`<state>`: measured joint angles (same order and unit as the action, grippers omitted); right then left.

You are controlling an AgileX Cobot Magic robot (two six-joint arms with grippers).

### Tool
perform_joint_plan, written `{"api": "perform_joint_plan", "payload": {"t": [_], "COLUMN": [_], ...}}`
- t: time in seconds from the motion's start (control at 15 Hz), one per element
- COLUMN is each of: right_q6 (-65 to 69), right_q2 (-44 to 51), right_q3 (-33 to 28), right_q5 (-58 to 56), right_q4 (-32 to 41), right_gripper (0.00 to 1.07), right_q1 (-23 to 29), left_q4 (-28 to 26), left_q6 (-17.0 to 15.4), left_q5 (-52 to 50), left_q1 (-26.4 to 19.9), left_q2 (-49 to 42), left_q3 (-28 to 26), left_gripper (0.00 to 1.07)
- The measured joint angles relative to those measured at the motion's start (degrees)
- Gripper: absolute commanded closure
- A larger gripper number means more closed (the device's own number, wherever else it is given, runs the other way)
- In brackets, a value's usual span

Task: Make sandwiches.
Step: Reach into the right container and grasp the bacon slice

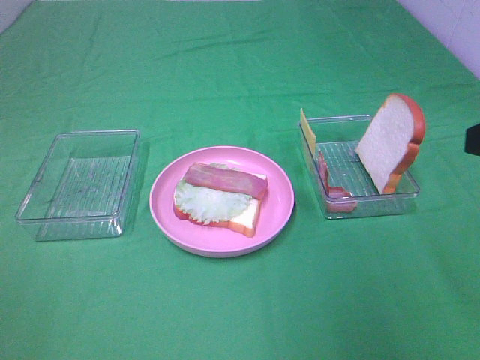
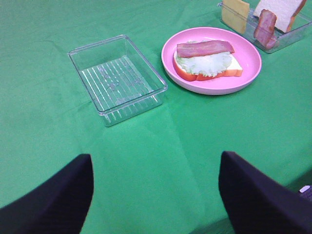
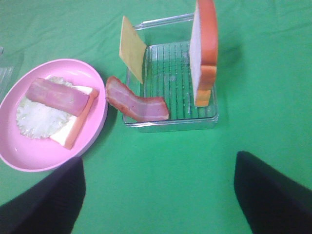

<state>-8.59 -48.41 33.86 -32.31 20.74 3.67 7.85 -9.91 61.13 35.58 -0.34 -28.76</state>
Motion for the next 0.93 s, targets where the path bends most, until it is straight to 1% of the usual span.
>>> {"api": "perform_joint_plan", "payload": {"t": [0.07, 0.13, 0.27, 0.47, 0.53, 0.6, 0.67, 0.73, 0.8, 0.93], "right_q6": [-3.61, -8.82, -12.66, -13.29, -13.24, -12.72, -6.13, -3.78, -0.17, 3.84], "right_q2": [-5.27, -13.18, -22.00, -33.00, -34.21, -36.44, -42.17, -43.77, -47.10, -53.00], "right_q3": [3.15, 8.94, 16.33, 27.33, 28.71, 31.46, 37.30, 38.79, 41.54, 46.35], "right_q5": [-0.46, -2.75, -7.79, -15.58, -16.10, -16.96, -18.62, -19.37, -21.08, -24.58], "right_q4": [2.69, 6.53, 10.26, 11.34, 11.12, 9.80, 4.18, 2.46, -0.57, -4.24], "right_gripper": [0.30, 0.32, 0.34, 0.38, 0.38, 0.39, 0.41, 0.42, 0.42, 0.42], "right_q1": [0.00, 0.00, 0.00, 0.80, 1.38, 3.44, 8.82, 9.91, 11.52, 12.83], "left_q4": [-0.23, -0.92, -2.75, -3.27, -3.27, -3.27, -3.09, -2.92, -2.69, -2.52], "left_q6": [0.06, 1.03, 3.50, 4.47, 4.47, 4.53, 4.41, 4.24, 3.84, 3.38], "left_q5": [-0.11, -0.11, -0.29, -0.46, -0.46, -0.46, -0.46, -0.46, -0.46, -0.46], "left_q1": [0.00, 0.00, 0.00, 0.00, 0.00, 0.00, 0.00, 0.00, 0.00, 0.00], "left_q2": [0.00, 0.00, 0.00, 0.00, 0.00, 0.00, 0.00, 0.00, 0.00, 0.00], "left_q3": [0.00, 0.00, 0.00, 0.00, 0.00, 0.00, 0.00, 0.00, 0.00, 0.00], "left_gripper": [0.37, 0.37, 0.37, 0.37, 0.37, 0.37, 0.37, 0.37, 0.37, 0.37]}}
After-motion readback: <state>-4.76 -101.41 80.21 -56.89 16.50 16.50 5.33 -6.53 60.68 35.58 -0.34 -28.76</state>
